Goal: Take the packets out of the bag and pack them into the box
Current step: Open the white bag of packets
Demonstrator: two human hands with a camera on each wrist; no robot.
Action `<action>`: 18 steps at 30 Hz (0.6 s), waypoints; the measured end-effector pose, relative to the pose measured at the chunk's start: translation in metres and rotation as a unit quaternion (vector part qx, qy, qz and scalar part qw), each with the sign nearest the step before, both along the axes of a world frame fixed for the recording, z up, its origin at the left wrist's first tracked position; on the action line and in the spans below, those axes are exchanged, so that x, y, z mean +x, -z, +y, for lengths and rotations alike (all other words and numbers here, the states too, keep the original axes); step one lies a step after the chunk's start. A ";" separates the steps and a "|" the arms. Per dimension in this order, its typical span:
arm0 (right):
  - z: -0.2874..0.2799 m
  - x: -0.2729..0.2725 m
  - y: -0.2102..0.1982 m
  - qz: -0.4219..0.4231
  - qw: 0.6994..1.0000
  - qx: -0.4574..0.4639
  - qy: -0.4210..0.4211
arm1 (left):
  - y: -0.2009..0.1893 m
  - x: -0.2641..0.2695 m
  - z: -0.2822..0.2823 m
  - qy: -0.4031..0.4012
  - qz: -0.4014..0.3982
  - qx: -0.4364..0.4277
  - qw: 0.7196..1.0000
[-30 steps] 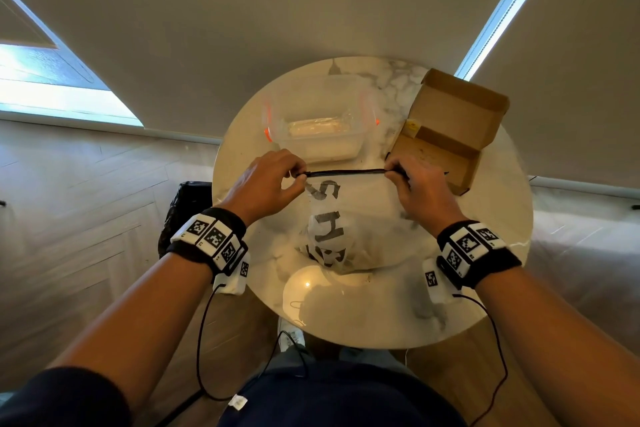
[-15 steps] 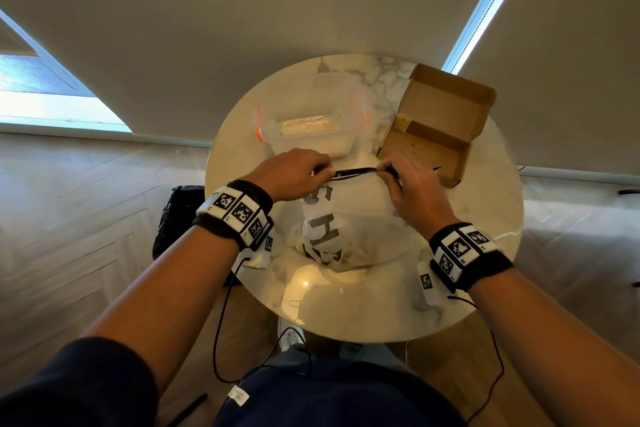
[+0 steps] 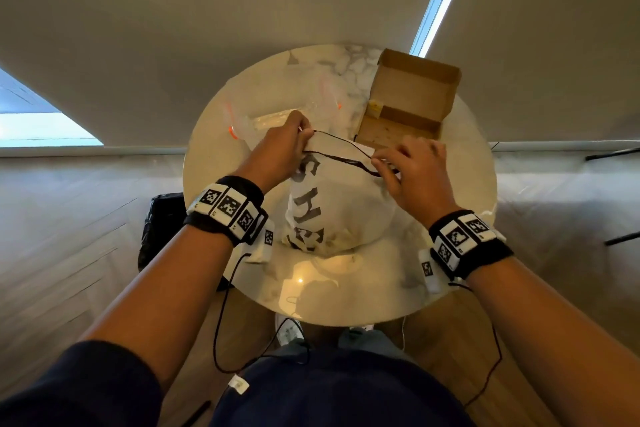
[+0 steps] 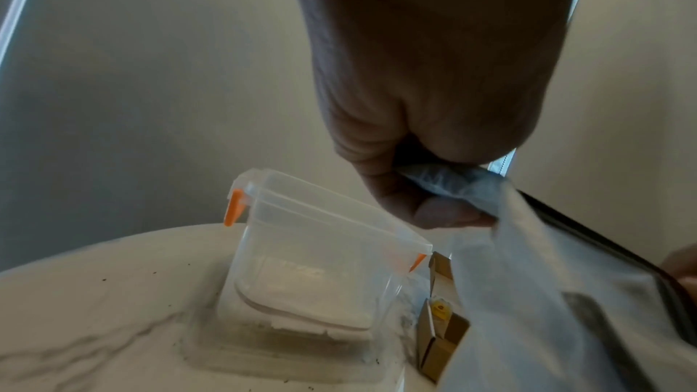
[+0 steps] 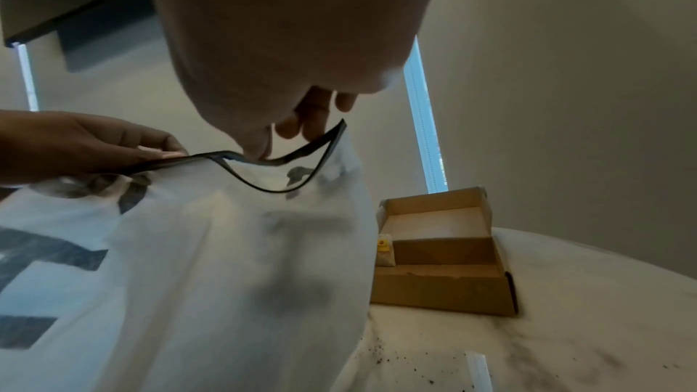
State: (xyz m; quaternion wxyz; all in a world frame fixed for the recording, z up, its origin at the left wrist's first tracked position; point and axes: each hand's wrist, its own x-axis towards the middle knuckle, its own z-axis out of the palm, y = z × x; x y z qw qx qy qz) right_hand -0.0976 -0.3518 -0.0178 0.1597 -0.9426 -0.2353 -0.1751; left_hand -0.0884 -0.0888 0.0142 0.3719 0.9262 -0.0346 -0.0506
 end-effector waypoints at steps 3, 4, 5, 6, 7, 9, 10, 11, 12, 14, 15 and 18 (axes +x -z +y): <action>-0.002 0.003 -0.004 0.028 0.997 -0.025 0.068 | -0.006 -0.004 -0.006 0.057 -0.014 -0.054 0.997; -0.002 0.004 -0.006 0.036 0.996 -0.019 0.079 | -0.006 -0.005 -0.007 0.083 -0.026 -0.040 0.995; 0.000 0.005 -0.008 0.047 0.995 -0.011 0.082 | -0.005 -0.005 -0.007 0.109 -0.039 -0.014 0.993; 0.002 0.006 -0.009 0.061 0.995 -0.001 0.078 | -0.003 -0.005 -0.007 0.133 -0.046 0.007 0.990; 0.004 0.006 -0.010 0.074 0.995 0.007 0.065 | 0.000 -0.005 -0.006 0.149 -0.048 0.018 0.987; 0.007 0.005 -0.010 0.084 0.996 -0.001 0.013 | 0.004 -0.007 -0.006 0.166 -0.046 0.022 0.985; 0.008 0.004 -0.008 0.090 0.996 -0.023 -0.014 | 0.005 -0.008 -0.006 0.167 -0.049 0.024 0.984; 0.009 0.003 -0.005 0.105 0.993 -0.051 -0.028 | 0.006 -0.009 -0.005 0.166 -0.055 0.027 0.984; 0.008 0.003 -0.002 0.130 0.988 -0.074 -0.027 | 0.006 -0.011 -0.004 0.165 -0.059 0.032 0.984; 0.005 0.005 0.002 0.200 0.977 -0.068 0.014 | 0.005 -0.014 -0.001 0.163 -0.061 0.040 0.984; 0.005 0.006 0.002 0.233 0.971 -0.041 0.040 | 0.004 -0.015 0.001 0.160 -0.061 0.042 0.984; 0.005 0.009 -0.008 0.292 0.948 0.103 0.072 | 0.003 -0.024 0.005 0.121 -0.026 0.007 0.992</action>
